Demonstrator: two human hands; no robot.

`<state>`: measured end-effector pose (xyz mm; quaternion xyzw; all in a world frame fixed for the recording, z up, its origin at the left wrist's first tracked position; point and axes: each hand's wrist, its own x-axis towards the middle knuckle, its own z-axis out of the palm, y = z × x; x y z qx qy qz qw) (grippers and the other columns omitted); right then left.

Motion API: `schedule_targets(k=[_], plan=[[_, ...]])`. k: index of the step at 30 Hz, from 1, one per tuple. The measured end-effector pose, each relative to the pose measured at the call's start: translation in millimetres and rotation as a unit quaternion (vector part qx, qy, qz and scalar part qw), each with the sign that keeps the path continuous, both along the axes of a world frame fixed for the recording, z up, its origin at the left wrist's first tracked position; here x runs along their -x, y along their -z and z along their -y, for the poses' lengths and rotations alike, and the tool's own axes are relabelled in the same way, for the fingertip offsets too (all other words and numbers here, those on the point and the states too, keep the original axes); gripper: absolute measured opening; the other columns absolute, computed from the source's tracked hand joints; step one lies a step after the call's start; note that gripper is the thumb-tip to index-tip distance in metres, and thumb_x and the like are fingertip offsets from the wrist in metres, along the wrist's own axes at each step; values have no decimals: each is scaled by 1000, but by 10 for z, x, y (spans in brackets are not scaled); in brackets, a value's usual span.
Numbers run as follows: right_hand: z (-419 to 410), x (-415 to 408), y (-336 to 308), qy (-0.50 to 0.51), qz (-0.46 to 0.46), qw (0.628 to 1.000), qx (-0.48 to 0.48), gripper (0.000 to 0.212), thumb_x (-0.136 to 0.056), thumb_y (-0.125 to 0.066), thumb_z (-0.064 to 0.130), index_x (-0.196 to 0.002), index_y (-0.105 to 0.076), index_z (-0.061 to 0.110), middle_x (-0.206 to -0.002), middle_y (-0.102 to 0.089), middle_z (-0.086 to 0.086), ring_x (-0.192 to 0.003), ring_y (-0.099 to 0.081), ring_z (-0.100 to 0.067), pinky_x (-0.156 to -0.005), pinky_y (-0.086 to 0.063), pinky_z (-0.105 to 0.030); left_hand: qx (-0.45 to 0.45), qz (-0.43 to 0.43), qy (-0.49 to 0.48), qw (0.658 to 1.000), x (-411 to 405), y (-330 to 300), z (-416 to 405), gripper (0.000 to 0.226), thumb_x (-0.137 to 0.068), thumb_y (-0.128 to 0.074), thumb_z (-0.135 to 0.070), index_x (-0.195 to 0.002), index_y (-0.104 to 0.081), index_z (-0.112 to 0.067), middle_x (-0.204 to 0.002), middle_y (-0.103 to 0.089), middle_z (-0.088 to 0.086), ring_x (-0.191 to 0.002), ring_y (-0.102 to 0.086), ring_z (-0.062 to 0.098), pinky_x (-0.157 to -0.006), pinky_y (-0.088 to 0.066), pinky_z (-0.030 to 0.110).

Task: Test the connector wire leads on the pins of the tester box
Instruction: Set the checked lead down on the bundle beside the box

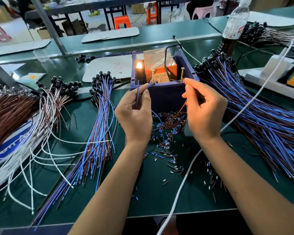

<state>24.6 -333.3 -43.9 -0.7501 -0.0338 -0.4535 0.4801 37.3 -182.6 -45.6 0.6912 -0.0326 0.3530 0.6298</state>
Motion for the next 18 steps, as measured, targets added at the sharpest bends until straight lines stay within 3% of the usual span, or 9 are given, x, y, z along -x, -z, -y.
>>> schedule_targets(k=[12, 18], plan=[[154, 197, -14, 5, 4, 999, -54, 16, -103, -63, 13, -116, -71, 11, -77, -71, 2, -69, -69, -16, -62, -56, -35, -18, 29, -12, 999, 130, -146, 239, 15, -96, -68, -10, -106, -79, -13, -75, -68, -1, -59, -49, 12, -56, -41, 29], [679, 459, -121, 64, 4, 996, -70, 10, -101, -63, 17, -103, -73, 19, -70, -65, 11, -60, -61, -12, -59, -46, -26, -94, -77, 179, 976, 223, -447, 1051, 9, -90, -73, -14, -90, -81, -17, -67, -70, -8, -56, -56, 2, -59, -49, 22]])
